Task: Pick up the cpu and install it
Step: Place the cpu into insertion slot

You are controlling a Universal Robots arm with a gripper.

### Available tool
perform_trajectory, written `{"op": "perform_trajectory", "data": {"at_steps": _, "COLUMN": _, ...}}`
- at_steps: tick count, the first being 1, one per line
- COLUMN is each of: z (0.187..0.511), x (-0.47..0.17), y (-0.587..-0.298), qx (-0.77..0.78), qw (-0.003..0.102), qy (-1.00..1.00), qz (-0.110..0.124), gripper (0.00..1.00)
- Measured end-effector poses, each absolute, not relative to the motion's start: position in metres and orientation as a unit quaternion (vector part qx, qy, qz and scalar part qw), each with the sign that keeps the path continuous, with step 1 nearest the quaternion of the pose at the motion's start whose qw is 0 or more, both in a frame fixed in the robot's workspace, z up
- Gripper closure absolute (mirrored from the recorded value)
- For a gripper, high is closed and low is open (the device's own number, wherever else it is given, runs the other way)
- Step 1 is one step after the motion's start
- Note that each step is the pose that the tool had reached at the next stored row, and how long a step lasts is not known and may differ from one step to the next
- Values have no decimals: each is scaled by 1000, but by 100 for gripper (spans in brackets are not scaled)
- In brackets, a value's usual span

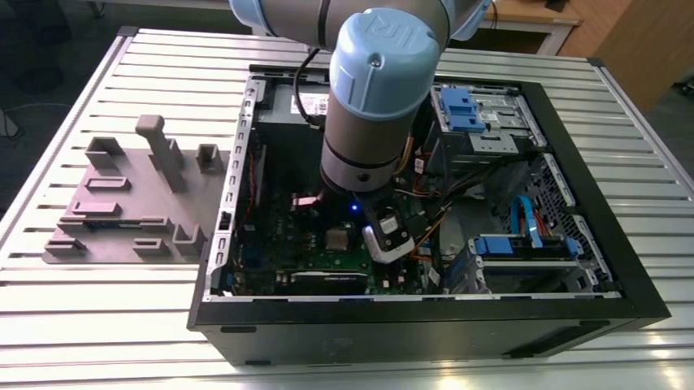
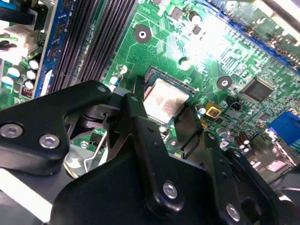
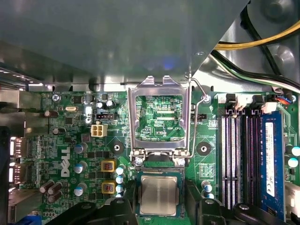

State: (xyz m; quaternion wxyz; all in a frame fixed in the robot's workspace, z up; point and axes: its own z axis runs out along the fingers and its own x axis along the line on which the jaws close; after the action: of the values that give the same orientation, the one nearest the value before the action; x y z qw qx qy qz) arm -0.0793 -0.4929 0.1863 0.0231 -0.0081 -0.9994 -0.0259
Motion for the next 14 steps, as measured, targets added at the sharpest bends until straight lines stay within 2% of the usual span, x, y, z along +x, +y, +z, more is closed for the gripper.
{"op": "perform_trajectory", "data": {"at_steps": 14, "z": 190, "x": -79, "y": -493, "qx": -8, "qw": 23, "qy": -999, "qz": -26, "gripper": 50}}
